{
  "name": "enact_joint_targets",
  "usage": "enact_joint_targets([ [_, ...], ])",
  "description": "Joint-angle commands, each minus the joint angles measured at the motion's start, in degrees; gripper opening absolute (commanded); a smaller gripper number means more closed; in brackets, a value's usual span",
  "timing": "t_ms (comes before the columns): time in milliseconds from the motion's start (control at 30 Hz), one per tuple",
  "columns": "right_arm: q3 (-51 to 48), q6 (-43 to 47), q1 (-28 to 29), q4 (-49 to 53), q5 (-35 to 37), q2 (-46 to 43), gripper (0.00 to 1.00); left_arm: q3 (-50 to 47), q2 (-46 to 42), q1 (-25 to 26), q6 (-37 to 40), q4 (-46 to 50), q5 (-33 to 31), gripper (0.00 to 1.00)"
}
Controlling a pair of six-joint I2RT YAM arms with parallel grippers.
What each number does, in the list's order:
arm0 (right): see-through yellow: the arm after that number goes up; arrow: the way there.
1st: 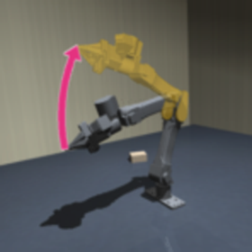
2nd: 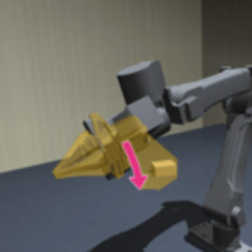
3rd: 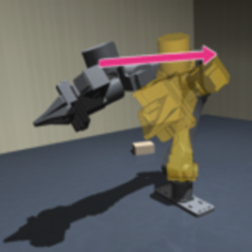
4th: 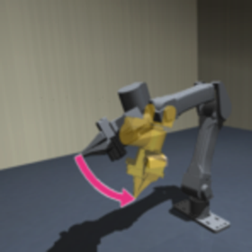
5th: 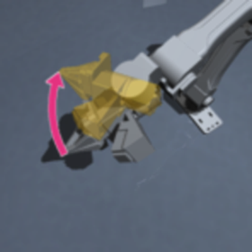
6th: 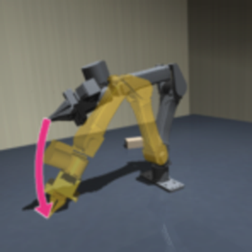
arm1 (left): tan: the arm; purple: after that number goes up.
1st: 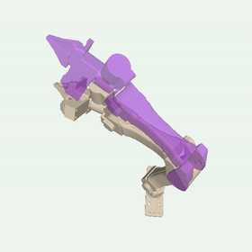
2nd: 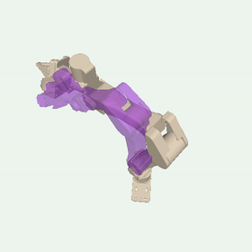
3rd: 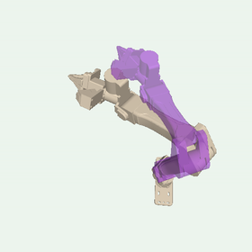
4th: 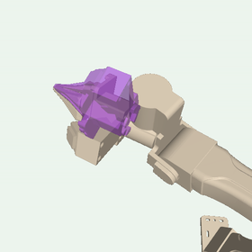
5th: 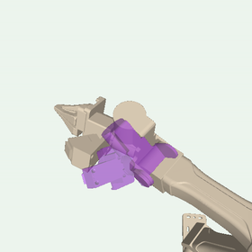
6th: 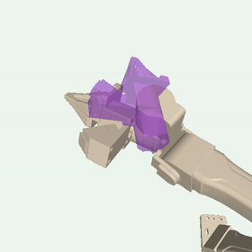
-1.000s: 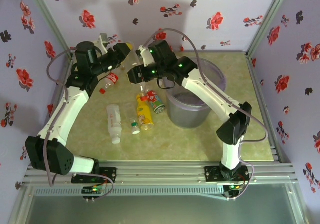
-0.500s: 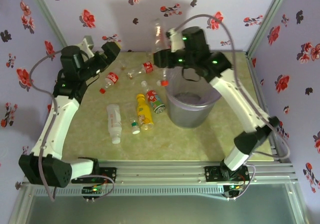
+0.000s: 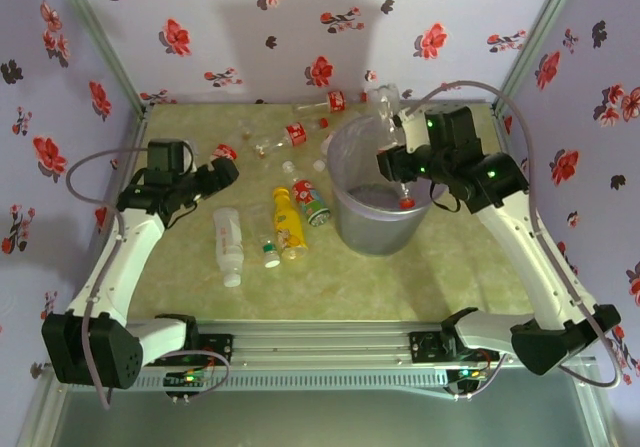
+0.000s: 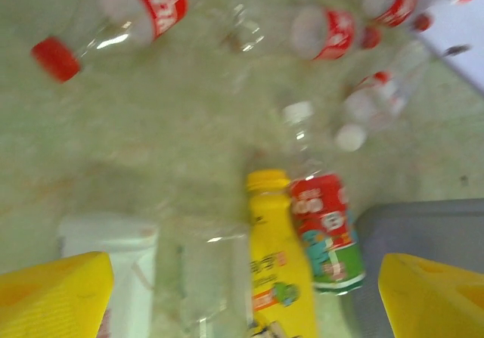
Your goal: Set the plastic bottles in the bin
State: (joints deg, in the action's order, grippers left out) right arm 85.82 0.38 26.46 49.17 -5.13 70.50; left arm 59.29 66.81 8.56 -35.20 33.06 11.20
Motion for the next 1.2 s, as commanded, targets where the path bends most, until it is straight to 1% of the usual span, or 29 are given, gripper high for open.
enact_joint_targets([
  [0,-3.21,2.60,-1.71,-1.11,1.75,-1.25,0.46,-1.72,-1.45,-0.12,3.99,4.32,-4.57,0.91],
  [100,-5.94,2.90,-2.78,-2.26,1.20,-1.48,0.47,-2.87,-1.23,-0.12,5.81,6.85,-6.64,0.91],
  [300,-12.13,3.44,-2.82,-6.26,-1.49,-2.12,0.50,-6.14,-0.99,0.05,6.09,7.36,-6.87,0.89],
  [533,-15.15,3.40,-2.82,-8.91,-1.65,-2.31,0.67,-8.33,0.32,0.32,7.16,8.03,-7.66,0.87],
  [833,-13.61,3.07,-2.90,-8.01,-0.25,-1.25,0.82,-11.01,3.23,0.76,7.34,5.58,-7.66,0.86],
  [967,-10.07,1.32,-2.90,-6.20,0.67,-0.26,0.84,-11.61,4.27,0.84,7.52,4.99,-7.68,0.87],
  [1167,-3.68,-4.13,-2.98,-1.92,2.89,-1.08,0.85,-11.73,7.20,1.28,8.31,4.37,-8.99,0.92],
])
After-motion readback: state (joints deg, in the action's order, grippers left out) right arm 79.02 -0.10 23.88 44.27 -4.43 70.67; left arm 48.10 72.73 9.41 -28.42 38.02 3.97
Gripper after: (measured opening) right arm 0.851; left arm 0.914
